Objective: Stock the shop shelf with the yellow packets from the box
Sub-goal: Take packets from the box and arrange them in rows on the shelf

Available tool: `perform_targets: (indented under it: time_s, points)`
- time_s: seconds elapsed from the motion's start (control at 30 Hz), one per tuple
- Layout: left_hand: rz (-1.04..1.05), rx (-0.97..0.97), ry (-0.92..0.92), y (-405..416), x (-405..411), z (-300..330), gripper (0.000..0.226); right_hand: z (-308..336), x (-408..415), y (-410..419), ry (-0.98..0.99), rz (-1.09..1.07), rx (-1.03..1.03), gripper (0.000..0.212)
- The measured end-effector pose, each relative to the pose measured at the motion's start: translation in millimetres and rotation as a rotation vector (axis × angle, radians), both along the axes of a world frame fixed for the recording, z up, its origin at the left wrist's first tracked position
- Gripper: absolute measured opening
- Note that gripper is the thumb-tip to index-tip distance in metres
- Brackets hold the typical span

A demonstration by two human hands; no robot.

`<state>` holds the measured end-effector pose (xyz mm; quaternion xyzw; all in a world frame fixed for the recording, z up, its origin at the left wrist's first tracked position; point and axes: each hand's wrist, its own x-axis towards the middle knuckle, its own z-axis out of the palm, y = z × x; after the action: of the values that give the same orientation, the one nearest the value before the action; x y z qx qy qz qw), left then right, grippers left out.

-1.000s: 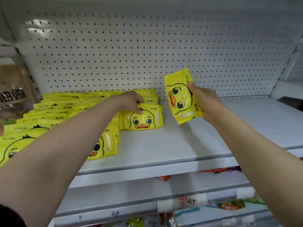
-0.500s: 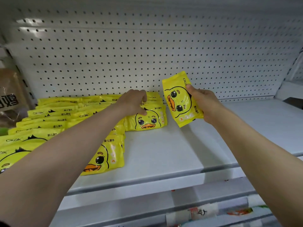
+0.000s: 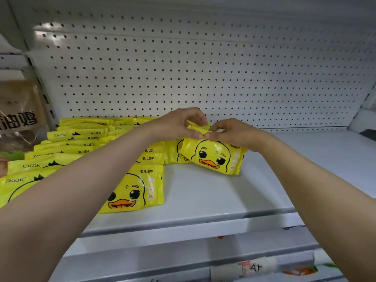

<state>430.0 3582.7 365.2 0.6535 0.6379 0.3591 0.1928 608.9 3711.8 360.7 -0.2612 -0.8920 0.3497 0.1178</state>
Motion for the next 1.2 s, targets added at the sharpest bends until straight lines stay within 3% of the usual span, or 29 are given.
perform_targets:
  time_s: [0.13,0.27,0.47,0.73,0.87,0.97,1.1,1.2]
  points:
    - [0.065,-0.027,0.032,-3.5,-5.3,-8.7,0.027,-4.0,-10.3,-2.7,0.017,0.07,-0.017,0.038]
    - [0.184,-0.019,0.087,-14.6,-16.9,-8.6,0.023,-8.5,-13.2,4.6,0.075,0.19,-0.151,0.034]
    - [0.251,-0.084,0.078,-29.3,-24.0,-12.0,0.014,-17.3,-21.4,15.7,0.081,0.147,-0.133,0.022]
    - [0.436,-0.226,0.5,-17.4,-22.5,-9.7,0.015,-33.6,-49.1,17.2,0.156,0.052,0.077,0.017]
    - [0.512,-0.34,0.69,-15.0,-12.1,-4.1,0.031,-34.3,-54.3,14.1,0.158,0.044,0.225,0.021]
    - [0.522,-0.347,0.732,-16.0,-4.8,-4.5,0.045,-36.8,-55.0,14.8,0.132,0.083,0.313,0.021]
    - [0.534,-0.378,0.752,-18.5,6.7,-11.7,0.073,-36.8,-49.9,11.8,0.045,0.128,0.334,0.046]
    - [0.561,-0.351,0.797,-17.1,8.0,-15.5,0.078,-38.1,-45.9,4.5,-0.071,0.164,0.467,0.075]
